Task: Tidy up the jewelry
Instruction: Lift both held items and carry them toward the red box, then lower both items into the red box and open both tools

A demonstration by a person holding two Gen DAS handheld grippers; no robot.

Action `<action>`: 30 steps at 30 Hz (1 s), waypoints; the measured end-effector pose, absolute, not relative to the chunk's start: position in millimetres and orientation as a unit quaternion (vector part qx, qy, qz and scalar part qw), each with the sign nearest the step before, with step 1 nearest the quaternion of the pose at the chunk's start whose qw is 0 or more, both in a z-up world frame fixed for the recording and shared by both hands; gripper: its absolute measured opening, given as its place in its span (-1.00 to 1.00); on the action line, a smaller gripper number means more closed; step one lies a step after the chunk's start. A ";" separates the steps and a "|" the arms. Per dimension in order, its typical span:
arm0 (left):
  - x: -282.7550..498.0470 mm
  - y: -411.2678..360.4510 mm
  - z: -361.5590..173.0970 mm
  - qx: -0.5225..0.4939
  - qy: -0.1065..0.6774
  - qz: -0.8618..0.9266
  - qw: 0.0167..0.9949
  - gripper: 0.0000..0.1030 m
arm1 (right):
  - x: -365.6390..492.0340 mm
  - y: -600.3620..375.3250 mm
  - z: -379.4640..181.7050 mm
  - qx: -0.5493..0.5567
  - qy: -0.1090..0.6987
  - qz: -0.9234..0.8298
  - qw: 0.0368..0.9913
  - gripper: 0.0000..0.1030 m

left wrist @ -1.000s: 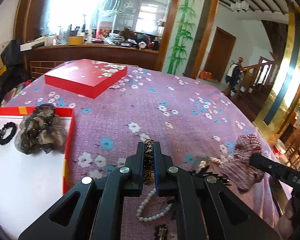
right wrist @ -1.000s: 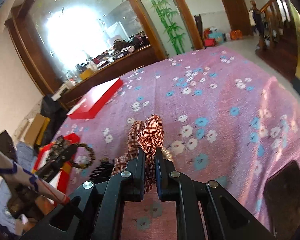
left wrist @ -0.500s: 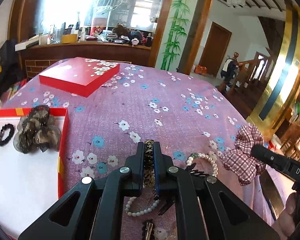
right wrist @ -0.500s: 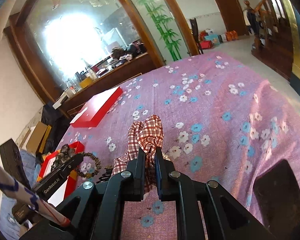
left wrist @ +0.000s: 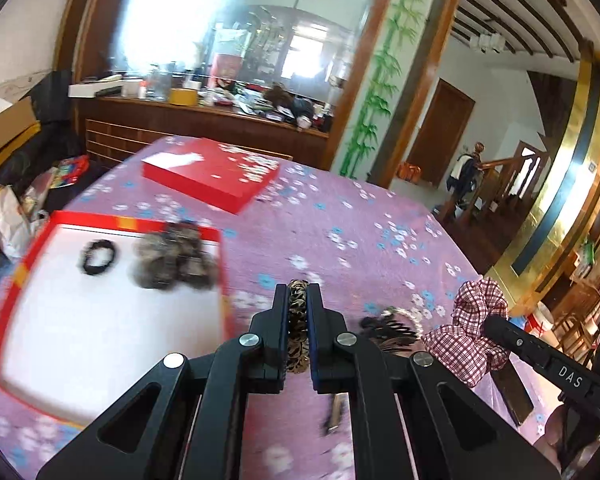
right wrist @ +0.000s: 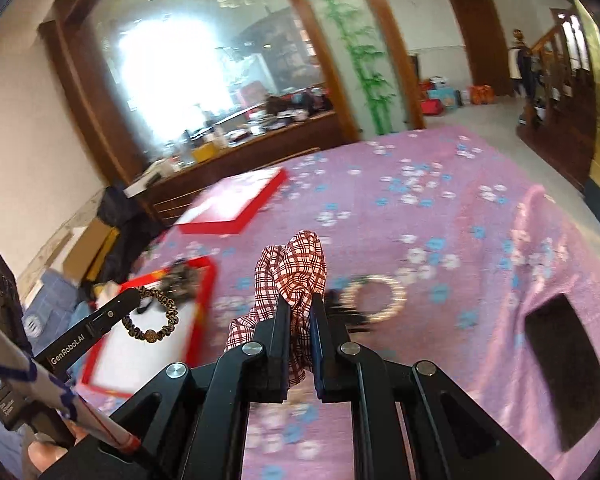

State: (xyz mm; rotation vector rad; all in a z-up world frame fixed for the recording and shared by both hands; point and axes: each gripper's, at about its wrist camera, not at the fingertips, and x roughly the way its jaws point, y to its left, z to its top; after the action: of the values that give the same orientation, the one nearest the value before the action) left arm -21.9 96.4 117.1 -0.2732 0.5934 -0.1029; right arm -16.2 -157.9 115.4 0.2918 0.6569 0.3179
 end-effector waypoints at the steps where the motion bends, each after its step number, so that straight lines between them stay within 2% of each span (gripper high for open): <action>1: -26.4 110.6 120.8 -0.138 0.292 -0.048 0.945 -0.85 | -17.9 -146.8 119.7 0.136 0.321 0.163 0.923 -0.82; 8: -38.9 207.5 132.6 -0.134 0.310 -0.004 0.941 -0.85 | -16.2 -49.3 140.7 0.092 0.334 0.225 0.911 -0.81; 15: -30.3 283.7 114.3 -0.139 0.342 0.036 0.928 -0.85 | 5.7 40.6 132.5 0.057 0.364 0.268 0.890 -0.81; 30: 19.3 327.9 61.3 -0.178 0.395 0.044 0.900 -0.85 | 74.6 130.6 70.0 0.030 0.425 0.278 0.861 -0.81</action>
State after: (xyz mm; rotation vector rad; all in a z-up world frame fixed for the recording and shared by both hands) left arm 19.3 327.9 61.3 -0.3693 0.8178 0.0905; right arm 74.6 130.6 70.0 0.0620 0.8915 0.5843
